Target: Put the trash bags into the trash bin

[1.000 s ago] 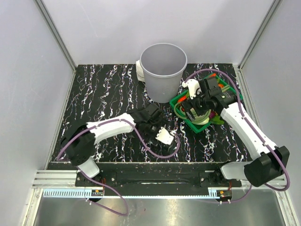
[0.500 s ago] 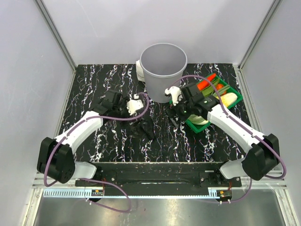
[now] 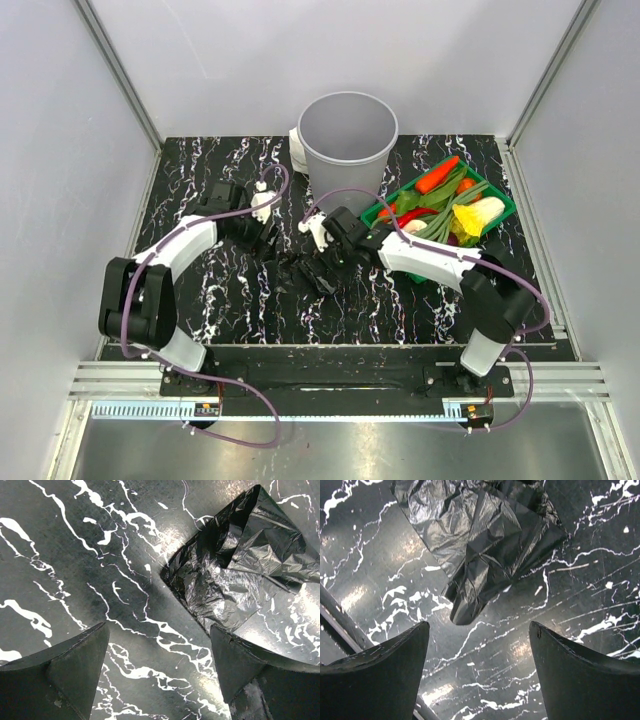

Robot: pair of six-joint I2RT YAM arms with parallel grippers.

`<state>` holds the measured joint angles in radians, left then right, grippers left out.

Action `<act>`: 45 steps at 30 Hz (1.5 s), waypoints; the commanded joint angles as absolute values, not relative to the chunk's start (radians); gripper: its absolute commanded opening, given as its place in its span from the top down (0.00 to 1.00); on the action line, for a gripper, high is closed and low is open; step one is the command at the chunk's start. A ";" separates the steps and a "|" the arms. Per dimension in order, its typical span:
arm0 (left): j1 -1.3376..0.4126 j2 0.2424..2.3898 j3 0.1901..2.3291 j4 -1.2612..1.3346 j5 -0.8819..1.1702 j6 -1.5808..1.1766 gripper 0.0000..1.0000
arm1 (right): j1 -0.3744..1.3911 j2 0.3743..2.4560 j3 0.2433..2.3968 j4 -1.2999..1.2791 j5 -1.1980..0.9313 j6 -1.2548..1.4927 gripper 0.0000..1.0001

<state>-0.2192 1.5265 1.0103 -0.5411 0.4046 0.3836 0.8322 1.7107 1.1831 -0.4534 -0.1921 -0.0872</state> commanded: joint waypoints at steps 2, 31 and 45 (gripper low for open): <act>-0.216 1.607 1.080 -0.496 0.483 0.272 0.15 | 0.861 1.724 1.204 -0.330 -0.107 -0.044 0.14; -0.279 1.839 1.157 -0.508 0.546 0.270 0.58 | 0.836 1.520 1.140 -0.453 -0.015 -0.161 0.14; -0.279 1.637 1.153 -0.610 0.660 0.290 1.00 | 0.821 1.516 1.141 -0.480 -0.032 -0.181 0.13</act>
